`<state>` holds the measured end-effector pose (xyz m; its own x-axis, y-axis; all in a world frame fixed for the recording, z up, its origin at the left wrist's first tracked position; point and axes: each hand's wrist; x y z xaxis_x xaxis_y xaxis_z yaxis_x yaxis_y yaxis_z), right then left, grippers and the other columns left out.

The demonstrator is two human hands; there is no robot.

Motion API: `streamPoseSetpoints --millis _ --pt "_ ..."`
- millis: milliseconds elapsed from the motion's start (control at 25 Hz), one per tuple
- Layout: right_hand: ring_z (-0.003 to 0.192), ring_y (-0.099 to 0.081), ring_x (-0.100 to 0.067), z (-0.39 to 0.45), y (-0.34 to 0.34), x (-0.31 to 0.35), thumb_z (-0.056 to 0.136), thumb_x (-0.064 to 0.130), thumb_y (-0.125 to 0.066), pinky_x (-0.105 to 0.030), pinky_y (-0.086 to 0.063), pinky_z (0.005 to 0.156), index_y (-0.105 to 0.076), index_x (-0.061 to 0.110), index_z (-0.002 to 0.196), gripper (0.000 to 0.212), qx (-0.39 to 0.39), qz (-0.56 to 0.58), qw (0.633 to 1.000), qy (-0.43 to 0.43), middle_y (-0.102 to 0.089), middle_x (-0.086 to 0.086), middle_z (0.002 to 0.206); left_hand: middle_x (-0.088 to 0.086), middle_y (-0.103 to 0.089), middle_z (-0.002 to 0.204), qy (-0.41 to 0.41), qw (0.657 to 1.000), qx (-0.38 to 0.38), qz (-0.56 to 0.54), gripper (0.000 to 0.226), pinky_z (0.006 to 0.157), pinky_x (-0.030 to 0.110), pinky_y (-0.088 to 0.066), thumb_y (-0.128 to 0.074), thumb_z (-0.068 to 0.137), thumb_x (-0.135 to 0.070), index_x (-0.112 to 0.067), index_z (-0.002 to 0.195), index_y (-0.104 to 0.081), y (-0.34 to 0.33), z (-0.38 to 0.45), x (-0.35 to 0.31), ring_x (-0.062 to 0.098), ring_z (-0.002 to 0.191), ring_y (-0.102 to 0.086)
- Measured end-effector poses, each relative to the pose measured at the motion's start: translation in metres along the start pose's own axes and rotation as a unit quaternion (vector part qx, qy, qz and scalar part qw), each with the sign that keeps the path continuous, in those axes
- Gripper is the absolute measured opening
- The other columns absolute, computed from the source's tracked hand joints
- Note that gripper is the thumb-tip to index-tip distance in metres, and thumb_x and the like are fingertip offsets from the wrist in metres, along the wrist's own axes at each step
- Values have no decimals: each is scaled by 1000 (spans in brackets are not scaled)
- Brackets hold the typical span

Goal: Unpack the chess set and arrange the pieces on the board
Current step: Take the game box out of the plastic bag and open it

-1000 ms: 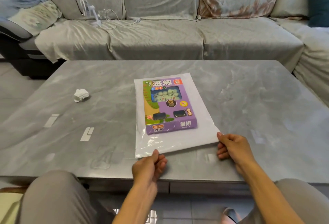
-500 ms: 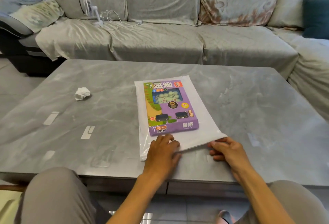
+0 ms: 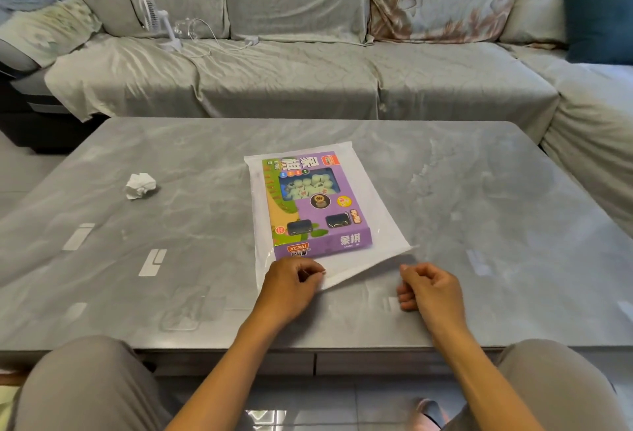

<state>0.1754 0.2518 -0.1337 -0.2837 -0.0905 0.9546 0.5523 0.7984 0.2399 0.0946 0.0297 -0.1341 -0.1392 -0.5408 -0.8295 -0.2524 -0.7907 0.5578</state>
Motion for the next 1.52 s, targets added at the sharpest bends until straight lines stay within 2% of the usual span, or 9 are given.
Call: streamPoseSetpoints --millis 160,280,360,440,720,840,1040,1320,1520 --pt "62 -59 -9 -37 -34 11 87 20 -65 -26 -49 58 -66 20 77 10 -23 -93 955 280 -64 11 68 -9 -64 97 -108 989 -100 -19 7 76 11 -50 -66 89 -19 -19 95 -71 -2 -8 -13 6 90 -60" --pt "85 -66 -14 -32 -77 34 89 5 -55 -29 -56 78 -67 18 95 19 67 78 993 61 -69 6 89 -8 -65 93 -151 970 -171 -80 8 73 13 -51 -68 88 -16 -13 94 -72 -1 -9 -28 9 88 -63" --pt "87 -62 -25 -18 -99 44 87 -6 -48 -35 -56 77 -62 5 99 21 97 298 930 -192 -62 -12 88 -8 -66 93 -167 964 -187 -94 9 74 15 -52 -69 87 -14 -11 94 -72 2 -8 -36 9 89 -64" --pt "90 -61 -29 -7 -113 47 84 -10 -47 -36 -54 79 -60 -4 106 27 74 377 882 -273 -61 -20 91 -10 -67 92 -183 966 -153 -100 8 73 19 -53 -69 87 -17 -13 93 -73 5 -7 -39 10 87 -65" --pt "88 -67 -31 11 -138 65 79 8 -72 -40 -57 74 -62 9 114 36 52 427 856 -286 -70 -17 106 -2 -54 134 43 990 -130 32 35 90 26 -44 -50 97 -34 -24 130 -54 37 29 23 14 116 -49" --pt "79 -68 -26 31 -149 63 76 12 -76 -32 -57 58 -62 15 108 34 60 326 900 -282 -70 -13 102 -5 -54 132 6 995 -90 46 44 92 26 -44 -54 95 -35 -27 138 -47 31 19 37 13 116 -49" --pt "84 -69 -28 46 -165 66 65 29 -76 -48 -58 77 -61 24 86 26 3 194 965 -174 -71 -4 96 -11 -56 121 -30 993 -100 51 44 91 29 -49 -58 92 -36 -31 135 -50 17 15 29 12 110 -52" --pt "92 -68 -40 58 -160 65 77 5 -73 -56 -55 81 -64 11 111 36 43 384 887 -252 -71 -15 101 -15 -55 125 -40 994 -78 72 44 92 26 -45 -53 93 -40 -33 136 -48 2 13 18 9 109 -47" --pt "77 -63 -23 66 -159 48 83 14 -71 -31 -55 74 -53 11 102 26 27 230 952 -201 -62 -7 89 -16 -58 118 -45 994 -64 79 39 85 19 -44 -50 92 -41 -35 130 -53 4 13 18 7 103 -48"
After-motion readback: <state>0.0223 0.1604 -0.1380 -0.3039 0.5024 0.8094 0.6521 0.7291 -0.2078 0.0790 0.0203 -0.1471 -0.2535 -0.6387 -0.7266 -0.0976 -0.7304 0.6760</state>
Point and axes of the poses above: each hand's wrist, its own z-axis towards the middle knuckle, its own y-axis out of the back of the hand, x = y × z
